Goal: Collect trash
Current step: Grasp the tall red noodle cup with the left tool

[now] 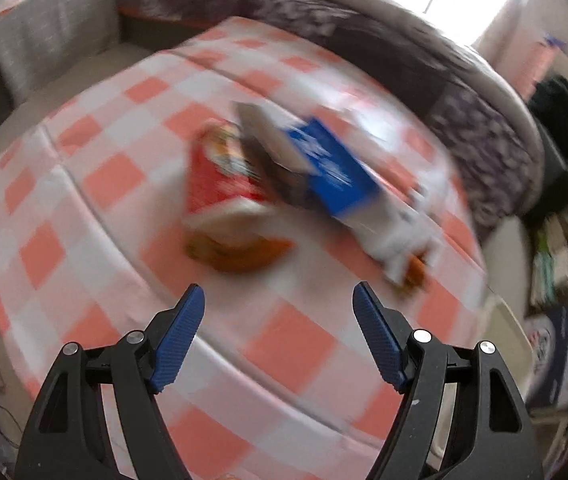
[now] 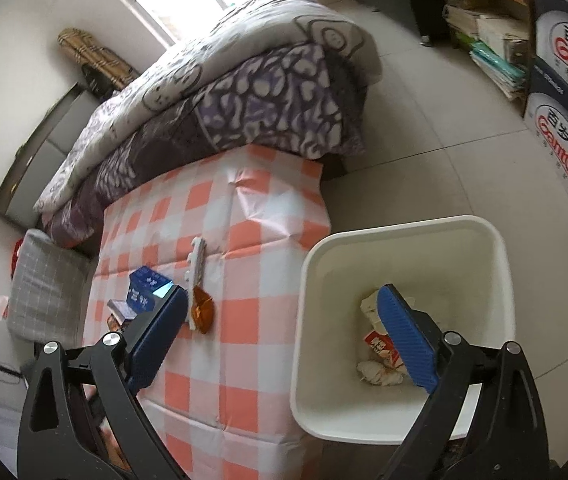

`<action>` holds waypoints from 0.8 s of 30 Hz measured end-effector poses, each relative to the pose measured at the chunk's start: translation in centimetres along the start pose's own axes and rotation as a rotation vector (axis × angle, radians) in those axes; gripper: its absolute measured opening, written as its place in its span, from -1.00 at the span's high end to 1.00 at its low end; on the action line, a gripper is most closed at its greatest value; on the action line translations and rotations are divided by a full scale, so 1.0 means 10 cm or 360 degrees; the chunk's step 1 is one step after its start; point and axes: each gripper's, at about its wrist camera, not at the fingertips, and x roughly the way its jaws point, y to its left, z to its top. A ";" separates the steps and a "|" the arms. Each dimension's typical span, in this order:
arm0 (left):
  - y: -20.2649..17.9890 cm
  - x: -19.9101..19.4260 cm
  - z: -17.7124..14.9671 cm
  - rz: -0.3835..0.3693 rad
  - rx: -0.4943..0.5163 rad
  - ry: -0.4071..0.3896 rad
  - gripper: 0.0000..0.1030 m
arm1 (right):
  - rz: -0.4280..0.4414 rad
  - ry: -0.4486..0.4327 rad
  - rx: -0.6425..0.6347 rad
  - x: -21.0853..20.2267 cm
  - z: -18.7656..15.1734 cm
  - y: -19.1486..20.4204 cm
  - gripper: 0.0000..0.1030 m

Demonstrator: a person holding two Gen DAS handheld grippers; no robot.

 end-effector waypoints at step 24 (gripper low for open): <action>1.16 0.33 0.34 -0.0189 -0.0469 0.0178 0.11 | 0.0105 0.0248 -0.0251 0.45 -0.43 0.88 -0.78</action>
